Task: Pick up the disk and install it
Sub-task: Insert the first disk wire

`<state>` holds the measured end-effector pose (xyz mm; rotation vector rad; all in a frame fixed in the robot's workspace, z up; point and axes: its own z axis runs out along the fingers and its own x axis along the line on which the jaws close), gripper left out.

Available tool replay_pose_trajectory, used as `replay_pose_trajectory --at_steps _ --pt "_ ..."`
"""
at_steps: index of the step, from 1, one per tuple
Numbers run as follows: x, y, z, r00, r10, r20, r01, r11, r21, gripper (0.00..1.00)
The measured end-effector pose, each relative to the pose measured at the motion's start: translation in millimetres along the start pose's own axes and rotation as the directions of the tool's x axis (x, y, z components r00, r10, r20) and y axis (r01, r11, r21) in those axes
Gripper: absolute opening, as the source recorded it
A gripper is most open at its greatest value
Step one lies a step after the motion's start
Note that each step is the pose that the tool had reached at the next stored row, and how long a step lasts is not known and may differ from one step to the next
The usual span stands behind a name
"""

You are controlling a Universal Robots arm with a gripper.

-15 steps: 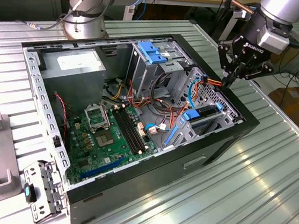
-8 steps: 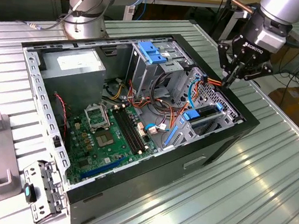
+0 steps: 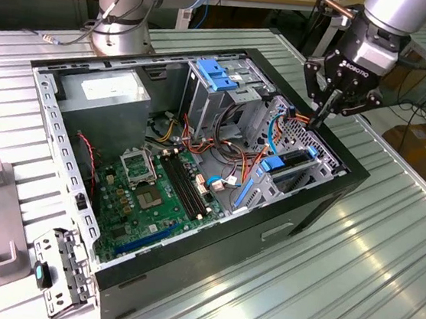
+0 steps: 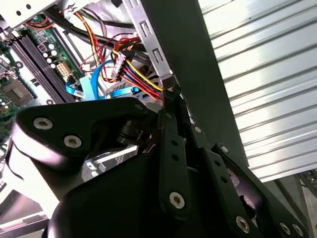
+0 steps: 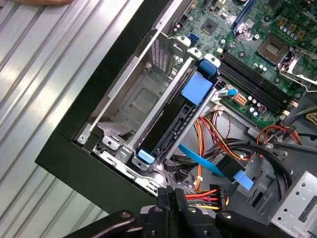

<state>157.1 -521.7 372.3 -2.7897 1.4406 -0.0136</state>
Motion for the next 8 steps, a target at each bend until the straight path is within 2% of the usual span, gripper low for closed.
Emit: replay_pose_trajectory --at_steps 2,3,5,8 --pt "-1.1 1.6 0.2 1.0000 0.005 0.0000 -0.005 1.0000 0.0000 0.16" --pt "-1.2 1.6 0.4 0.9993 0.039 -0.0003 -0.039 0.9993 -0.0003 0.16" --pt "-1.2 1.6 0.9 0.9956 0.094 -0.0008 -0.094 0.9956 -0.0008 0.16" --pt "-1.2 1.7 1.4 0.9902 0.140 -0.0010 -0.140 0.9902 -0.0010 0.16"
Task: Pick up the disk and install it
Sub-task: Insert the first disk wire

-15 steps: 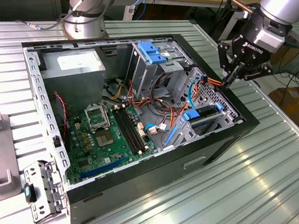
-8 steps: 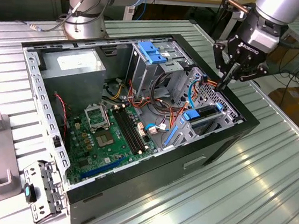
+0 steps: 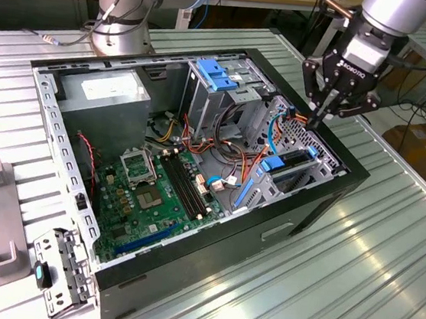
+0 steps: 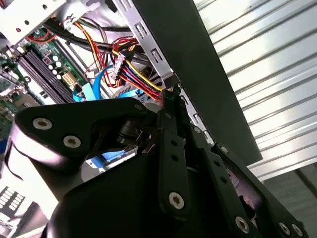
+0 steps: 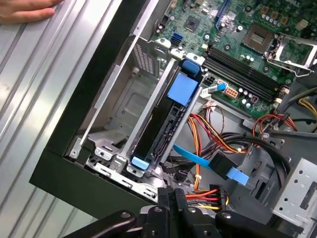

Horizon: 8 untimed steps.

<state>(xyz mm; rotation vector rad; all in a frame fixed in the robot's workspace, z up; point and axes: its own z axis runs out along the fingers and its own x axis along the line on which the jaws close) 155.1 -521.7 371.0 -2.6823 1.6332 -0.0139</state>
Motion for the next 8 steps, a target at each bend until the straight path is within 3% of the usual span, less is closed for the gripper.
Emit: replay_pose_trajectory --at_steps 5,8 --pt "0.0 0.0 0.7 0.9968 0.080 -0.0004 -0.080 0.9968 -0.0005 0.16" --pt "0.0 0.0 1.2 0.9899 0.142 -0.0008 -0.142 0.9899 -0.0009 0.16"
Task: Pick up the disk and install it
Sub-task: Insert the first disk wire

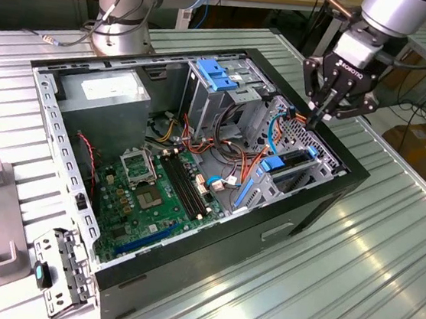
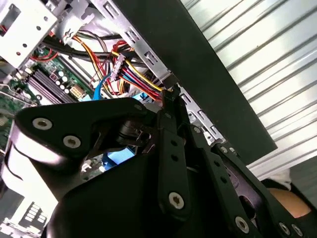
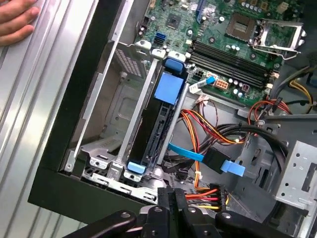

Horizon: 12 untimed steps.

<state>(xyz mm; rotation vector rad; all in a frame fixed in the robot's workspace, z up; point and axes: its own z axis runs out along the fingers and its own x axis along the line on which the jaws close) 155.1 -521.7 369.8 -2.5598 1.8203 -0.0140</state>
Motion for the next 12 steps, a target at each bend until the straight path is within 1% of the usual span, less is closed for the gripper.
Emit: replay_pose_trajectory --at_steps 2,3,4,5,6,12 --pt "0.0 0.0 0.1 0.9994 0.036 -0.0002 -0.036 0.9994 -0.0002 0.16" --pt "0.0 0.0 0.3 0.9982 0.060 -0.0004 -0.060 0.9982 -0.0004 0.16" --pt "0.0 0.0 0.3 0.9973 0.074 -0.0005 -0.074 0.9973 -0.0005 0.16" --pt "0.0 0.0 0.3 0.9959 0.091 -0.0006 -0.091 0.9959 -0.0006 0.16" --pt "0.0 0.0 0.4 0.9935 0.114 -0.0006 -0.114 0.9935 -0.0008 0.16" --pt "-0.1 0.3 0.5 0.9931 0.117 -0.0006 -0.117 0.9931 -0.0008 0.16"
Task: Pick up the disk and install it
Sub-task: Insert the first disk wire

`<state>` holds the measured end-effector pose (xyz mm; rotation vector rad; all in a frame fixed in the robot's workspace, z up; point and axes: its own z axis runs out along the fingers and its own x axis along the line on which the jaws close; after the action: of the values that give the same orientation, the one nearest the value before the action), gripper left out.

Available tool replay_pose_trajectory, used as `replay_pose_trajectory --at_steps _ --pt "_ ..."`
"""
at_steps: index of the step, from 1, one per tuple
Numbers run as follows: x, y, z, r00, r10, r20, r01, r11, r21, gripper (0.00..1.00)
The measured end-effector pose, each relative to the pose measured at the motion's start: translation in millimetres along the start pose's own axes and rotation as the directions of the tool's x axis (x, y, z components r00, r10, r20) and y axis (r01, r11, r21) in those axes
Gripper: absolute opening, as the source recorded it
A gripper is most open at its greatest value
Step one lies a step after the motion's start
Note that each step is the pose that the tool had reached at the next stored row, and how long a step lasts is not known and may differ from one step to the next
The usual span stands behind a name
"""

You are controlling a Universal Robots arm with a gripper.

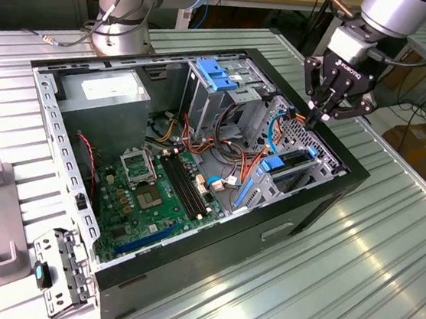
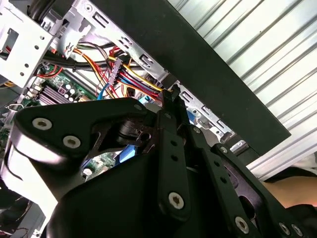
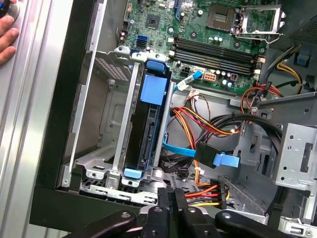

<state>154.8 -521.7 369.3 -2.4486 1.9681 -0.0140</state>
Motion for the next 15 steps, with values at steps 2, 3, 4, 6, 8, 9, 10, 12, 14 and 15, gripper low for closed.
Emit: replay_pose_trajectory --at_steps 2,3,4,6,8,9,10,12,14,15 --pt "0.0 0.0 0.0 1.0000 0.000 -0.0001 0.000 1.0000 0.0000 0.16" --pt "0.0 0.0 0.0 1.0000 0.000 -0.0001 0.000 1.0000 -0.0001 0.16" --pt "0.0 0.0 0.0 1.0000 0.001 0.0000 -0.001 1.0000 0.0000 0.16" --pt "0.0 0.0 0.0 1.0000 0.007 -0.0001 -0.007 1.0000 -0.0001 0.16" --pt "0.0 0.0 0.1 0.9992 0.039 -0.0002 -0.039 0.9992 -0.0003 0.16" --pt "0.0 0.0 0.1 0.9983 0.059 -0.0004 -0.059 0.9983 -0.0004 0.16" --pt "0.0 0.0 0.1 0.9976 0.070 -0.0005 -0.070 0.9976 -0.0005 0.16" --pt "0.0 0.0 0.2 0.9926 0.121 -0.0008 -0.121 0.9926 -0.0008 0.16" --pt "-0.7 2.8 0.2 0.9911 0.133 -0.0008 -0.133 0.9911 -0.0009 0.16" --pt "-0.8 3.9 0.2 0.9910 0.134 -0.0008 -0.134 0.9910 -0.0009 0.16"
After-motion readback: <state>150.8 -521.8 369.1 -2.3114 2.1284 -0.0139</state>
